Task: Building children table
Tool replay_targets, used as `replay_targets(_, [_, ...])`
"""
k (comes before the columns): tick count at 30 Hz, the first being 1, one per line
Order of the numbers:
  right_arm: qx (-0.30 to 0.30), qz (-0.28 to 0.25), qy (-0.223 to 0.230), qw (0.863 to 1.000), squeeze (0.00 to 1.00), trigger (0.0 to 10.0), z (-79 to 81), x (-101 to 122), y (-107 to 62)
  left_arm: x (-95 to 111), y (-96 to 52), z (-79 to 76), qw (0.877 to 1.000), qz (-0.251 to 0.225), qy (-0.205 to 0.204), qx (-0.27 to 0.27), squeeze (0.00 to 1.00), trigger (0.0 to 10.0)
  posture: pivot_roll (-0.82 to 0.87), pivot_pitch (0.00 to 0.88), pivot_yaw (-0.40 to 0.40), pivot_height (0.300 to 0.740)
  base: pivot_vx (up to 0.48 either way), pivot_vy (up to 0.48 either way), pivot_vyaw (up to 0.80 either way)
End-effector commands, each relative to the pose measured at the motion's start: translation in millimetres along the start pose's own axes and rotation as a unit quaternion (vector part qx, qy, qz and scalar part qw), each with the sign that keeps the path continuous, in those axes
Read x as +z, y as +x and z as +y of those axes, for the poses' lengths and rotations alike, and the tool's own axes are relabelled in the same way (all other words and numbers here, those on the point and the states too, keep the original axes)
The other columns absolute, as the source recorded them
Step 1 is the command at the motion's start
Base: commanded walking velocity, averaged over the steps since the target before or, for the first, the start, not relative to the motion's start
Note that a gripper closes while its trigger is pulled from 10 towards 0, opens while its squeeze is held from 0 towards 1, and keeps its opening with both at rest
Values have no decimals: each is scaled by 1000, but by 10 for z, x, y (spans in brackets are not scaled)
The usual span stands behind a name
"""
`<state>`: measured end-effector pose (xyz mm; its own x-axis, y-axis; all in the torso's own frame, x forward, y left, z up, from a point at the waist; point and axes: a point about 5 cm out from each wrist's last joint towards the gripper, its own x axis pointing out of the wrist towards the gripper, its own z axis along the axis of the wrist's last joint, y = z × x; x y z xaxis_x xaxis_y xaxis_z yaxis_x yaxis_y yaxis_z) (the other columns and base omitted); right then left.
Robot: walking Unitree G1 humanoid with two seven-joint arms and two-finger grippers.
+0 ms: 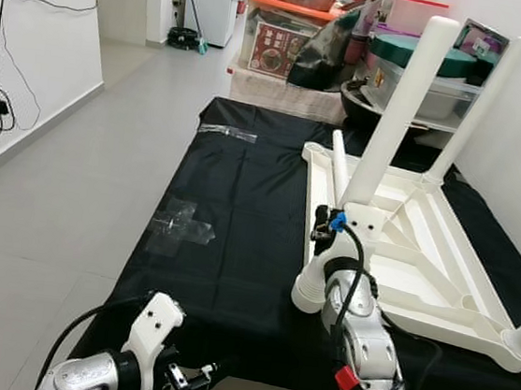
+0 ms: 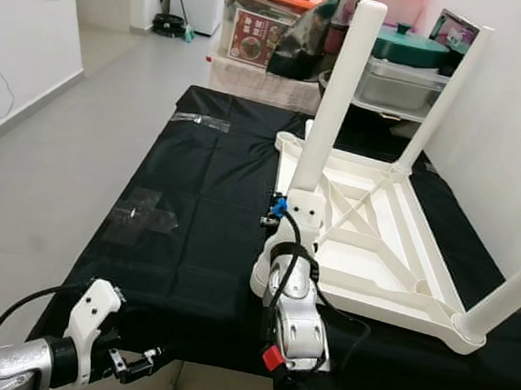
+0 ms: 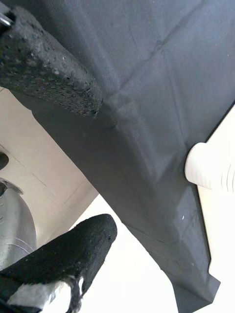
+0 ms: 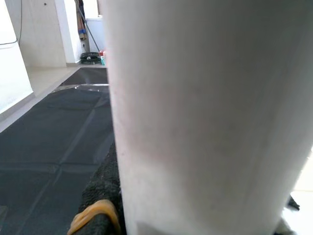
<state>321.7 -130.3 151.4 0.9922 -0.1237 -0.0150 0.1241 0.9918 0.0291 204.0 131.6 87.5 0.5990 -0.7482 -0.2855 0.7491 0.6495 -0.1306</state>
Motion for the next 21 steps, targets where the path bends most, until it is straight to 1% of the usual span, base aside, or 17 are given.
replay_targets(1, [-52, 41, -21, 998, 0, 10000, -228, -205, -25, -8, 13, -3, 1000, 4, 3, -4, 0, 10000, 71, 0, -96, 740, 0, 0, 0])
replay_targets(11, [-53, 23, -5, 998, 0, 10000, -226, -133, -16, -6, 13, 5, 1000, 5, 5, -4, 0, 10000, 72, 0, -96, 740, 0, 0, 0])
replay_targets(21, [-47, 13, 3, 999, 0, 10000, -248, -62, 37, -6, 18, 1, 1000, 6, 6, -4, 0, 10000, 70, 0, -95, 740, 0, 0, 0])
